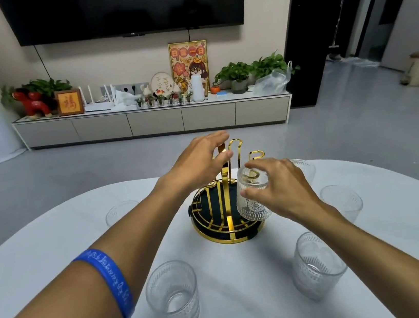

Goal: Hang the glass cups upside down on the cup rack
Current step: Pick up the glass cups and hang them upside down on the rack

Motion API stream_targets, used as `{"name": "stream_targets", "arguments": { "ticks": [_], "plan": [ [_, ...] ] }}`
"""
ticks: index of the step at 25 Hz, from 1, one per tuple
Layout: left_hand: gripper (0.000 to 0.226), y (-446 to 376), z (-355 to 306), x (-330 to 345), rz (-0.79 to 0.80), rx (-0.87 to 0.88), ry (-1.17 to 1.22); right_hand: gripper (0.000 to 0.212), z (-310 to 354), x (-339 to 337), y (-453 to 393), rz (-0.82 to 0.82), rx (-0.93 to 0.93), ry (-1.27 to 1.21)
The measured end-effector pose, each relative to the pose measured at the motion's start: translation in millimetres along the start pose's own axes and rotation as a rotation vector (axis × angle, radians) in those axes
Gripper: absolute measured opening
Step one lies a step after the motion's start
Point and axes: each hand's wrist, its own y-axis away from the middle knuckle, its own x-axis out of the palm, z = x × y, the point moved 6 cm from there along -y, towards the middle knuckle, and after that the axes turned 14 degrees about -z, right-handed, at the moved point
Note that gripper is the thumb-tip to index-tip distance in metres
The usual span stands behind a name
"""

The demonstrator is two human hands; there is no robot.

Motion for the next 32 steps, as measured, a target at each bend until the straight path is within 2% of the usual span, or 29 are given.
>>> {"name": "stream_targets", "arguments": {
  "ticks": [6, 9, 10, 12, 13, 14, 17, 18, 21, 23, 24, 26, 27, 29, 32],
  "plan": [
    [0.054, 5.6, 1.3, 4.9, 0.008, -0.043, 0.103, 0.057, -6.1, 7.6, 7.0, 0.023, 0.045, 0.007],
    [0.057, 22.1, -3.2, -7.1, -0.012, -0.073, 0.140, 0.061, 5.8, -4.2, 9.0, 0.069, 0.030, 0.122],
    [0.057, 31.7, 0.7, -16.0, -0.065, -0.138, 0.206, 0.058, 14.8, -15.7, 15.0, -0.016, 0.008, 0.111],
    [0.053, 61.2, 22.3, -38.5, -0.222, -0.349, 0.399, 0.043, 47.4, -36.9, 43.1, -0.245, -0.079, -0.080],
    [0.050, 83.0, 36.0, -49.3, -0.298, -0.460, 0.481, 0.038, 68.7, -37.0, 65.3, -0.266, -0.136, -0.172],
    [0.046, 107.7, 47.8, -58.4, -0.357, -0.553, 0.520, 0.040, 90.8, -27.0, 87.9, -0.193, -0.188, -0.215],
    [0.036, 172.2, 74.5, -78.1, -0.426, -0.730, 0.468, 0.074, 138.0, 41.7, 139.7, 0.374, -0.168, -0.068],
    [0.035, 186.5, 79.3, -81.3, -0.410, -0.763, 0.451, 0.079, 143.7, 59.4, 145.1, 0.483, -0.138, 0.016],
    [0.029, 219.3, 85.7, -85.0, -0.299, -0.835, 0.450, 0.083, 147.6, 72.8, 133.8, 0.521, -0.039, 0.078],
    [0.015, 238.7, 87.6, -84.5, -0.220, -0.905, 0.468, 0.079, 136.8, 61.4, 128.1, 0.447, 0.135, -0.113],
    [0.015, 244.2, 86.5, -82.1, -0.153, -0.957, 0.508, 0.071, 128.8, 51.5, 124.6, 0.378, 0.260, -0.273],
    [0.030, 246.1, 79.8, -71.2, -0.017, -1.050, 0.713, 0.058, 111.8, 33.8, 115.9, 0.232, 0.498, -0.636],
    [0.036, 241.7, 73.5, -66.8, 0.004, -1.071, 0.874, 0.055, 108.2, 26.0, 110.9, 0.183, 0.553, -0.796],
    [0.041, 225.5, 56.2, -64.0, -0.048, -1.071, 1.150, 0.054, 109.2, 14.5, 101.5, 0.131, 0.545, -0.983],
    [0.044, 193.8, 37.6, -64.9, -0.194, -1.038, 1.290, 0.057, 109.9, 6.7, 83.3, 0.166, 0.504, -1.041]
  ]
}}
